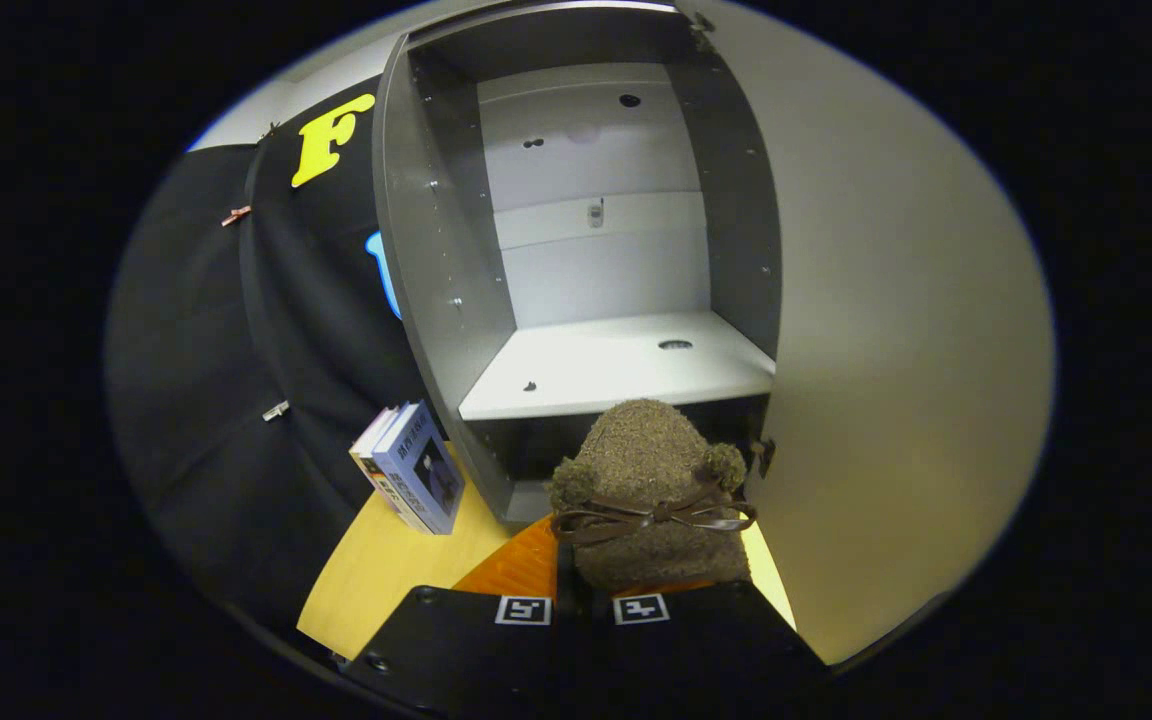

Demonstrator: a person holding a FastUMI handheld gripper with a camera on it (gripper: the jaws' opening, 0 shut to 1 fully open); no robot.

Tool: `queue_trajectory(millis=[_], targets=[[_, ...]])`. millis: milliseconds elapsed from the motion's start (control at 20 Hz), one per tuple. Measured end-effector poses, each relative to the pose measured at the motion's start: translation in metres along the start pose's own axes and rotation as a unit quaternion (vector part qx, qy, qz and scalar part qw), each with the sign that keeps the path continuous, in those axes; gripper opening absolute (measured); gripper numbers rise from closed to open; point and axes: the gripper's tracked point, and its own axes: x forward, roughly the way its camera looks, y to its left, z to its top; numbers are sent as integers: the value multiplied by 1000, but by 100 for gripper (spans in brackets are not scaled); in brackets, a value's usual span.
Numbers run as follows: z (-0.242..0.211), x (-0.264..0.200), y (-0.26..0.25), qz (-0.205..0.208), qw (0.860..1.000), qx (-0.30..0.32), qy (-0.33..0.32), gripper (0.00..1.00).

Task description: Open the shoe cabinet door, grab the shoes and put them into the shoe cabinet, then close the shoe cabinet door.

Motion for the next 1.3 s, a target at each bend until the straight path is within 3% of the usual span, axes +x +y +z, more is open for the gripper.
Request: queue_trajectory(millis=[300,500,950,1150,1300], targets=[[91,74,2,-3,1000,10,-8,8],[121,138,3,-7,1000,5,2,8],[125,259,-15,-40,998,-1,52,8],[112,288,-26,-61,995,-36,67,8],[101,298,-30,-73,993,-24,84,8]])
